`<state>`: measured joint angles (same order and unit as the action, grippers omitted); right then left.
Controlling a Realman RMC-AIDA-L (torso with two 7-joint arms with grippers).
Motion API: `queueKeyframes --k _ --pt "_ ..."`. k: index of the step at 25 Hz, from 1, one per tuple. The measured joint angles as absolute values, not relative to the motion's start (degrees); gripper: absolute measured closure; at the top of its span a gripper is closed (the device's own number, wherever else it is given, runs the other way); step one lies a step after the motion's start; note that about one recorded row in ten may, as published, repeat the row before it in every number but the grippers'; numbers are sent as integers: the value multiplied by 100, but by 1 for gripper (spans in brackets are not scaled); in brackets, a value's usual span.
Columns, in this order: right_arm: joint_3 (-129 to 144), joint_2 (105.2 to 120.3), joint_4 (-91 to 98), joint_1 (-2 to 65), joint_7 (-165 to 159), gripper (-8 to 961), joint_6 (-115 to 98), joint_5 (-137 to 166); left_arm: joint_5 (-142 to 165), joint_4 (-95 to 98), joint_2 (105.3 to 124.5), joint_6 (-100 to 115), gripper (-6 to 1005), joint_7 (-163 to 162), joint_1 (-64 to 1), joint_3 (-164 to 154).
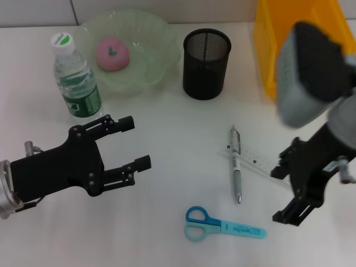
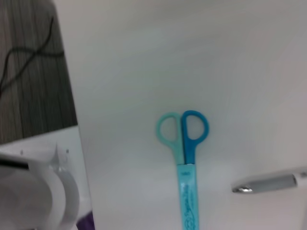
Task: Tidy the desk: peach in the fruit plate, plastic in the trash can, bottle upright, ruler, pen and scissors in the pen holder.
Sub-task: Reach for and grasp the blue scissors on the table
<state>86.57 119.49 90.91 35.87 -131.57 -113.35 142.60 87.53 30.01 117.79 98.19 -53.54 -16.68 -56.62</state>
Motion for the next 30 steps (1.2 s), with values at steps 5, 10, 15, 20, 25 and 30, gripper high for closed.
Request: queueKeyframes --k 5,10,15,20,25,30 --pt "9570 11958 8810 3722 -13310 121 -10865 14273 8757 3033 11777 9814 197 -5409 -1673 -5660" --pt "10214 11967 8620 3826 -13858 121 -10469 14276 8756 3038 11777 9814 197 -5414 -1672 -5660" --pt "10567 11981 8601 3858 -14546 122 -10132 14275 8758 3036 11778 9815 197 -5414 -1670 -5660" --pt "10869 11990 8495 3830 -15047 122 -9727 14269 8761 3040 11779 9817 197 -5414 -1670 -5660" --pt "11128 11990 8377 3808 -15148 122 -9474 14268 8763 3041 11777 9818 197 -5414 -1670 -5660" --pt "11431 11988 8351 3782 -15215 122 -9240 14258 8763 3041 11770 9822 197 -5414 -1670 -5670"
